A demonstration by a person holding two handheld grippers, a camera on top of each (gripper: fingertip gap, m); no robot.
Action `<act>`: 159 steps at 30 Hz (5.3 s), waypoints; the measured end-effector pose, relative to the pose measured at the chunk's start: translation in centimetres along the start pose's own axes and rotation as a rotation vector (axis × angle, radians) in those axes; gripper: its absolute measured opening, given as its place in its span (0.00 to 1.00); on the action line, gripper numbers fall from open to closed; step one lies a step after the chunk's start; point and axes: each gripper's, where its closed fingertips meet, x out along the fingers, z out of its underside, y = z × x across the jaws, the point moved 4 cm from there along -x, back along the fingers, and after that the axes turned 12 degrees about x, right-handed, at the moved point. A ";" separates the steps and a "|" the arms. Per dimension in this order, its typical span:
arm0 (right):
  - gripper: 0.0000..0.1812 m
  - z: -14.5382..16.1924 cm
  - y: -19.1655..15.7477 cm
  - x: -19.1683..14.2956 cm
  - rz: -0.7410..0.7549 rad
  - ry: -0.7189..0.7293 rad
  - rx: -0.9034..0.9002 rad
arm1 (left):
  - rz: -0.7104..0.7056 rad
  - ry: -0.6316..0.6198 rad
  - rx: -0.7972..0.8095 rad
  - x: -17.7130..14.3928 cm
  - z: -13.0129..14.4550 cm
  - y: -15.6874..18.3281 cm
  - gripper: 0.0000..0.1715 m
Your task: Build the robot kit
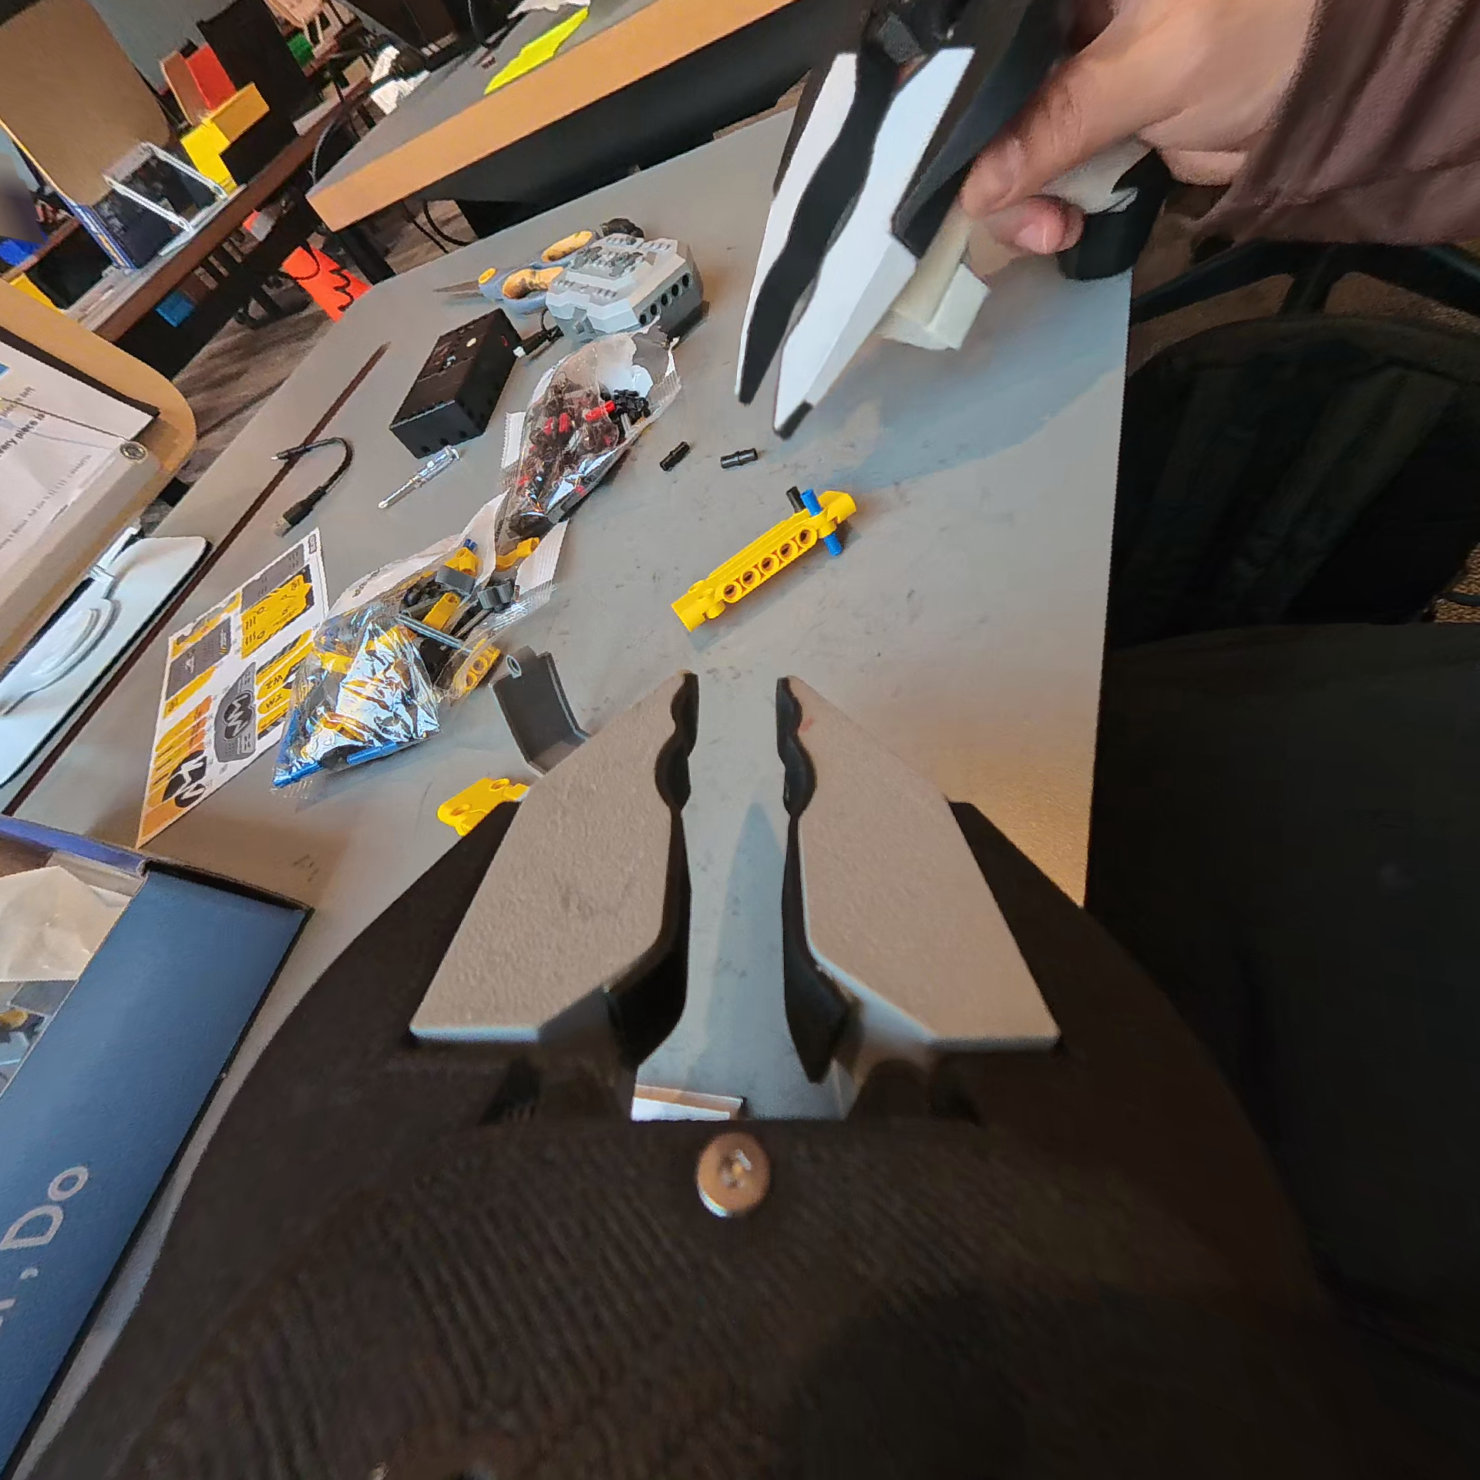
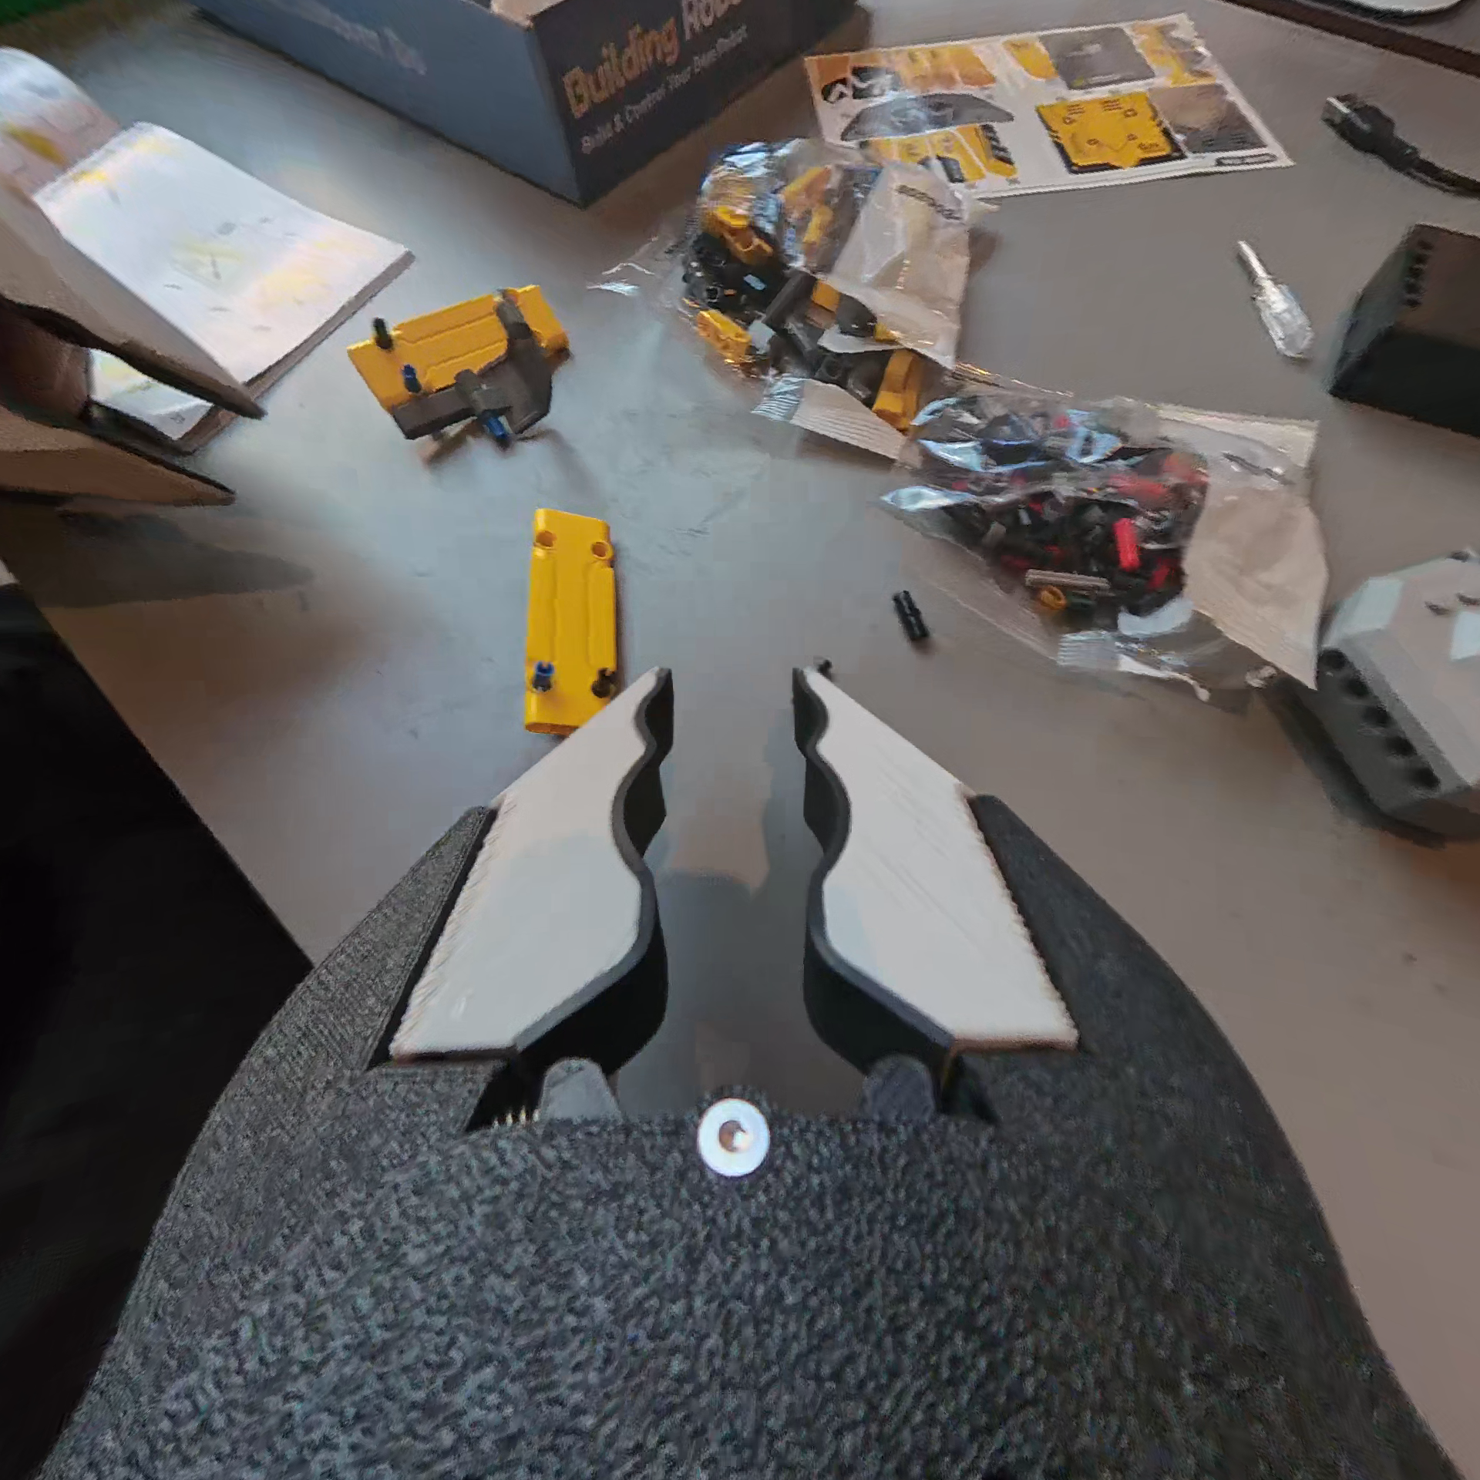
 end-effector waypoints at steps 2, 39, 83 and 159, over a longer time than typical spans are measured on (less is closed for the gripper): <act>0.19 0.0 -1.7 0.4 -0.081 -0.010 -0.022 | -0.003 0.001 0.002 0.0 0.0 0.0 0.09; 0.17 1.4 -4.7 2.7 -0.141 -0.163 -0.074 | -0.003 0.000 0.036 0.0 -0.1 0.3 0.09; 0.20 0.3 -2.0 0.2 -0.128 -0.017 -0.061 | -0.127 -0.074 0.347 0.6 -0.3 2.7 0.12; 0.21 0.3 -3.9 1.0 -0.202 -0.041 -0.076 | -0.215 -0.180 -0.319 -12.3 6.1 3.0 0.23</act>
